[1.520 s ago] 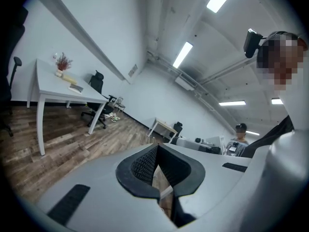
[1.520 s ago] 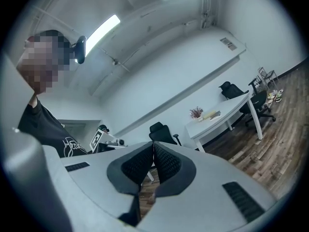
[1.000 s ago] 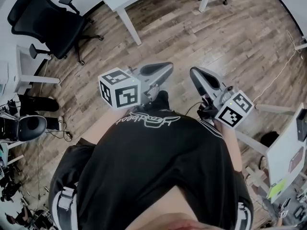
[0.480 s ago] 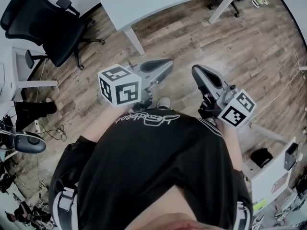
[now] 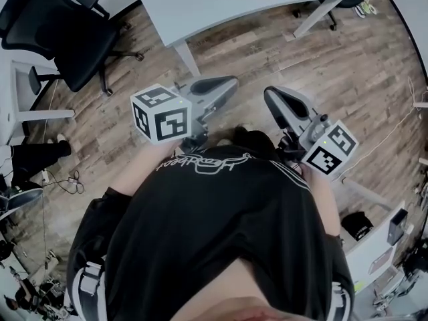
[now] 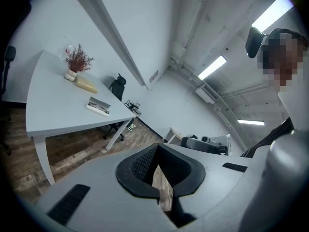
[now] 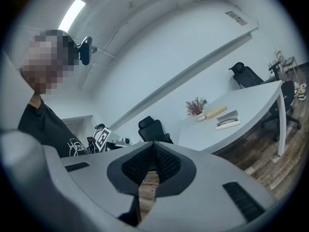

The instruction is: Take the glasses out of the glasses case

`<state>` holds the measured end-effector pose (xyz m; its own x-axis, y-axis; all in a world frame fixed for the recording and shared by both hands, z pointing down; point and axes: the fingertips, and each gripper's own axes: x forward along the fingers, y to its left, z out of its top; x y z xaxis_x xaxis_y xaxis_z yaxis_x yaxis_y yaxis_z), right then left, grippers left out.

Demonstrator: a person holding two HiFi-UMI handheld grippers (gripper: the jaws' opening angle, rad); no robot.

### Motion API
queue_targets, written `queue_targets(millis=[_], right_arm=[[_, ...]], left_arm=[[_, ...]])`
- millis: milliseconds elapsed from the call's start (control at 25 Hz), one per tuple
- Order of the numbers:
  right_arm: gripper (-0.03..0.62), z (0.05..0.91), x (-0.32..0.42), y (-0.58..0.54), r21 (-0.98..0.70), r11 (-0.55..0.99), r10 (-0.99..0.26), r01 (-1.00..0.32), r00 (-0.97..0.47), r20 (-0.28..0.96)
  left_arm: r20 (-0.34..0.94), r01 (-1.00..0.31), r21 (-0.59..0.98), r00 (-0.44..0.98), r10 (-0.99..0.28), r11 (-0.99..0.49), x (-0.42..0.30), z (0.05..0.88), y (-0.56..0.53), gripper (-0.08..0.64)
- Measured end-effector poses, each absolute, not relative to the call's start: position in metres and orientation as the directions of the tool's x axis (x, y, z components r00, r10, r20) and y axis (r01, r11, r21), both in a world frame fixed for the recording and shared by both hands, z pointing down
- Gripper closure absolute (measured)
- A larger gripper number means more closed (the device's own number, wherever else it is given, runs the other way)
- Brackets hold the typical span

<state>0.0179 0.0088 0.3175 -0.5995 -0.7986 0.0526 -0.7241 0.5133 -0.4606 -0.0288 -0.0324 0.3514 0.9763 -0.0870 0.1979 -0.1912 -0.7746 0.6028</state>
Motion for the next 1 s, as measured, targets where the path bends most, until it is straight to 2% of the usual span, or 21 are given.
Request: queue_targets(millis=[520, 1000], right_arm=[[0.583, 0.31, 0.044, -0.063, -0.42, 0.568, -0.766, -0.708, -0.642, 0.046], [0.583, 0.313, 0.104, -0.186, -0.443, 0.577, -0.747, -0.686, -0.662, 0.053]], left_arm=[[0.202, -0.27, 0.583, 0.962, -0.185, -0.766, -0.013, 0.344, -0.095, 0.554], [0.229, -0.327, 0.605, 0.945, -0.235, -0.726, 0.045, 0.35, -0.212, 0.554]])
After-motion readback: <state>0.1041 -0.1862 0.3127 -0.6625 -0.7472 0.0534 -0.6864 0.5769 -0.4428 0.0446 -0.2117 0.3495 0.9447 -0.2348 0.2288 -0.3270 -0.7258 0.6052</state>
